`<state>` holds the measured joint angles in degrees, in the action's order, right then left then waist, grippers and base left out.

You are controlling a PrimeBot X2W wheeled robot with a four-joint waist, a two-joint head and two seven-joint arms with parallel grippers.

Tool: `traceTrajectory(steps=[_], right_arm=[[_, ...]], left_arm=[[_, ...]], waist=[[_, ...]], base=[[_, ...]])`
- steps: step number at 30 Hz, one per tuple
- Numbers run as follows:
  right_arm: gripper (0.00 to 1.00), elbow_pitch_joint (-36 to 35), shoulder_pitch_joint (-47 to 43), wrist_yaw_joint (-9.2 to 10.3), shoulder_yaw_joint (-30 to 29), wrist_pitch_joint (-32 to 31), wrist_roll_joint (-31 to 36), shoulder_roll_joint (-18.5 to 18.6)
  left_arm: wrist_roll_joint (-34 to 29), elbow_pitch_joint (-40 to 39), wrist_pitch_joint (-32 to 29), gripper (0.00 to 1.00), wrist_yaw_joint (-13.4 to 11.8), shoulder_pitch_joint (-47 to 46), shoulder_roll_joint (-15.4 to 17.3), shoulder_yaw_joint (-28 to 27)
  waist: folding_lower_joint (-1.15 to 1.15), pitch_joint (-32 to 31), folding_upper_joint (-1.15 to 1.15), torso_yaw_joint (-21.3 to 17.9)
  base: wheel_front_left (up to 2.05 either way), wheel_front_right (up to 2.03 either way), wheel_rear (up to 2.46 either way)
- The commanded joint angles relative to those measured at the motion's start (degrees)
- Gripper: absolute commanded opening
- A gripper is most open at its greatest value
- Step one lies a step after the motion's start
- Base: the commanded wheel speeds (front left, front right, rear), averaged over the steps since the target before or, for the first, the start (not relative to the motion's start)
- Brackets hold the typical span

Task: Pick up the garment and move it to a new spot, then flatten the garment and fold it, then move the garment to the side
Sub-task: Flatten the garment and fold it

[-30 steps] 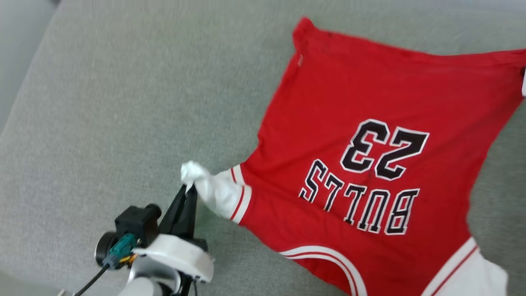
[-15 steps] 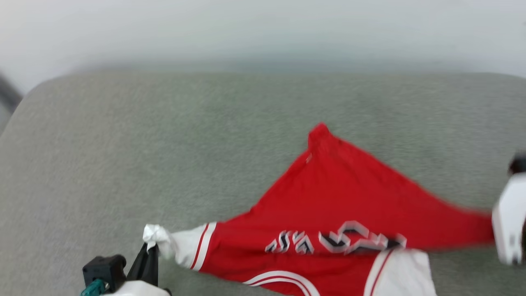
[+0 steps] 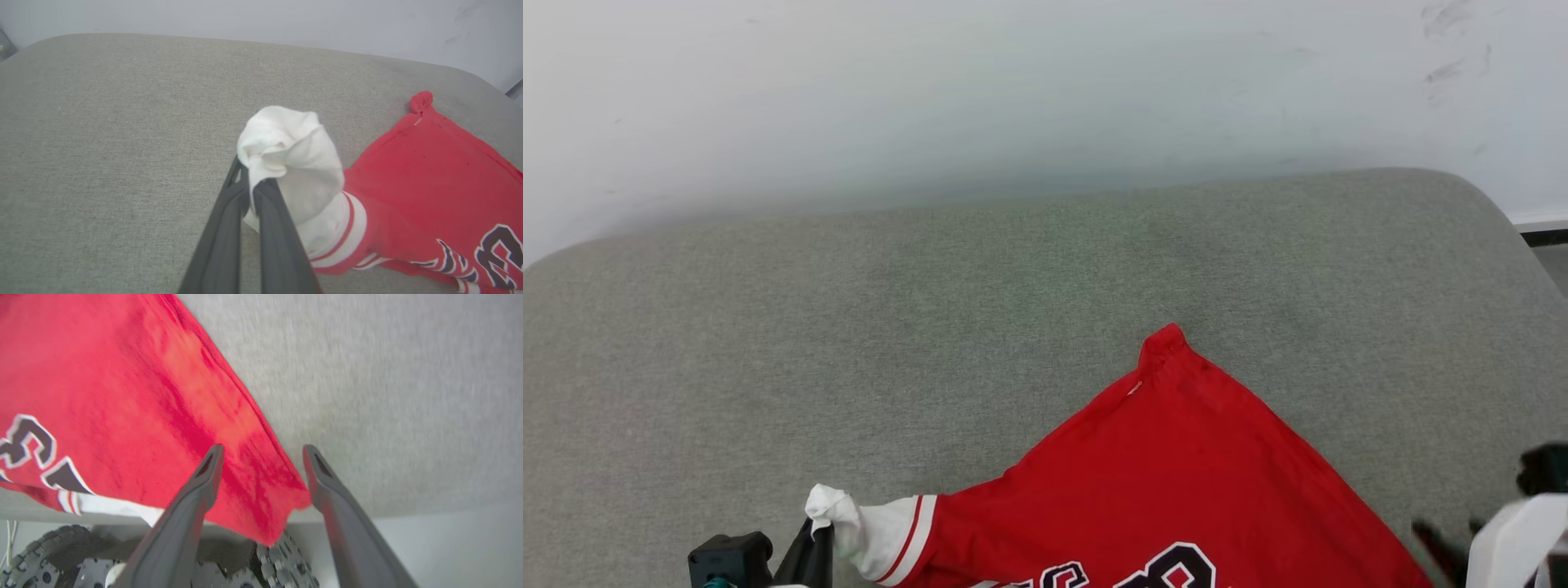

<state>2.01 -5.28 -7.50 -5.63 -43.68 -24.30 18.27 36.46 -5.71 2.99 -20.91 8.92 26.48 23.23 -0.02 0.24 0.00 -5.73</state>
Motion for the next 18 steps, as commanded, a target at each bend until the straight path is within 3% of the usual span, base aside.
traceTrajectory(steps=[1, 6, 9, 14, 18], right_arm=[[1.0, -0.78, 2.17, 0.02, -0.11, 3.89, 0.11, -0.58], [1.0, 0.55, 9.29, 0.02, 0.04, 18.04, -0.46, -1.78], [1.0, 3.22, 14.47, 0.02, 1.44, 21.17, -1.15, -1.53], [1.0, 6.67, 21.76, 0.01, 5.57, 17.76, -1.71, -0.53], [1.0, 9.04, 28.58, 0.02, 10.67, 8.27, -2.62, 1.69]], left_arm=[[-0.27, -0.31, -0.17, 0.0, -0.26, -0.44, 0.06, 0.07], [-1.12, -1.31, -1.16, 0.0, -0.41, -2.12, 0.71, 0.46], [-1.79, -2.17, -1.35, 0.0, -0.22, -3.98, 0.92, 0.77], [-2.88, -3.0, -1.44, 0.0, 0.39, -7.02, 0.78, 1.37], [-3.94, -3.68, -1.08, 0.0, 1.35, -10.95, 0.09, 2.15]], waist=[[0.02, 0.1, 0.0, 0.01], [0.02, 1.78, 0.0, 0.65], [0.02, 4.01, 0.0, 1.66], [0.02, 7.65, 0.0, 3.68], [0.02, 12.11, 0.0, 6.21]], base=[[0.0, 0.0, 0.0], [0.0, 0.0, 0.0], [0.0, 0.0, 0.0], [0.0, 0.0, 0.0], [0.0, 0.0, 0.0]])
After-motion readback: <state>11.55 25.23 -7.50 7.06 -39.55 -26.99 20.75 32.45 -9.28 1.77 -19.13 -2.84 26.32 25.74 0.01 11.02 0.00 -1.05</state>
